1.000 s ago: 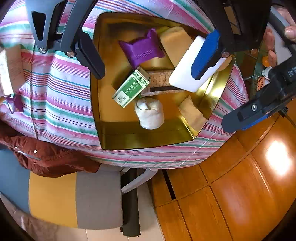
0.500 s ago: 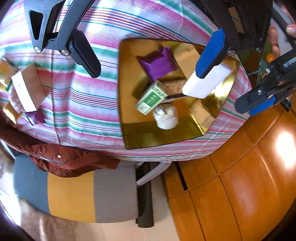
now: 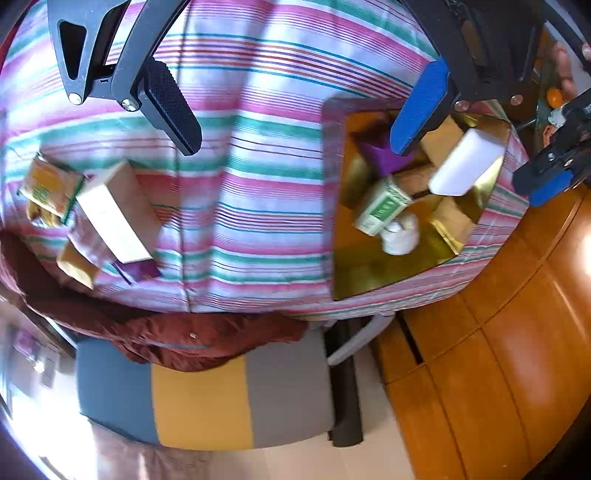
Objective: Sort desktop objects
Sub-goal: 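Move both open tools back to the remaining items, then grasp the white tea box with the left tool while the right tool grasps the WEIDAN cracker packet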
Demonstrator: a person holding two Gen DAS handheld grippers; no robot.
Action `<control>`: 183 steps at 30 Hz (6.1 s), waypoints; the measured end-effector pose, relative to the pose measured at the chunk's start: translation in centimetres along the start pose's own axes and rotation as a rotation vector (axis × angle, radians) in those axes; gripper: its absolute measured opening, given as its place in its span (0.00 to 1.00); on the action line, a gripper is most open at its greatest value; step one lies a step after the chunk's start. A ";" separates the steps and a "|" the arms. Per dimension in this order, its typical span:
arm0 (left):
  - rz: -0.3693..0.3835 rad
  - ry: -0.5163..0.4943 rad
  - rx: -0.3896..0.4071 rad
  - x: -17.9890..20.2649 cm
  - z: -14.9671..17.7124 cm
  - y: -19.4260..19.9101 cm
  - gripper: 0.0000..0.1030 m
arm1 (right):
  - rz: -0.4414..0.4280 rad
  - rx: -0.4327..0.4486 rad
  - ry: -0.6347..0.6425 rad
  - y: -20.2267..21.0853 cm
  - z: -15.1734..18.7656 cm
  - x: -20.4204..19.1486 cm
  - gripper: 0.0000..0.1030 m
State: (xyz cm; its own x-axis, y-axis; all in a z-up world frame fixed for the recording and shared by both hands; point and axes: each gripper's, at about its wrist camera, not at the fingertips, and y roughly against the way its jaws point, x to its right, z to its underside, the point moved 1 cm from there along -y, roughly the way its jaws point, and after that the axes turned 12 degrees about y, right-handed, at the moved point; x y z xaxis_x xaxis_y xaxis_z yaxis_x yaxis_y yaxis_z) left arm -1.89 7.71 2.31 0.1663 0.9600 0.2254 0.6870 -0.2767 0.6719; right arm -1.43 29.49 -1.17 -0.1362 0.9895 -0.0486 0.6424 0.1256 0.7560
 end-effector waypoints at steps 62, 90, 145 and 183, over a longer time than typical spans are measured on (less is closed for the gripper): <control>0.264 -0.252 -0.290 19.7 2.2 -10.2 0.80 | 0.126 -0.009 -0.606 -0.9 4.0 32.1 1.00; 0.162 -0.035 -0.438 29.0 -1.3 -22.8 0.99 | -0.053 0.057 -0.747 -1.2 4.4 32.8 1.00; 0.188 -0.237 -0.523 19.4 6.8 -18.1 0.55 | -0.088 -0.265 0.094 -4.8 2.5 19.8 1.00; 0.256 -0.203 -0.448 17.0 6.5 -14.4 0.51 | -0.062 -0.436 0.376 -7.7 2.6 19.7 0.93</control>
State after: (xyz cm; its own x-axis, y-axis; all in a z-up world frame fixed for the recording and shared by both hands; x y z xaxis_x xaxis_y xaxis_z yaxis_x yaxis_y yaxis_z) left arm -4.31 28.32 -8.14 0.4515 0.8365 0.3104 0.2461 -0.4511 0.8578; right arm -7.10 48.21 -9.63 -0.4736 0.8777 0.0734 0.2654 0.0627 0.9621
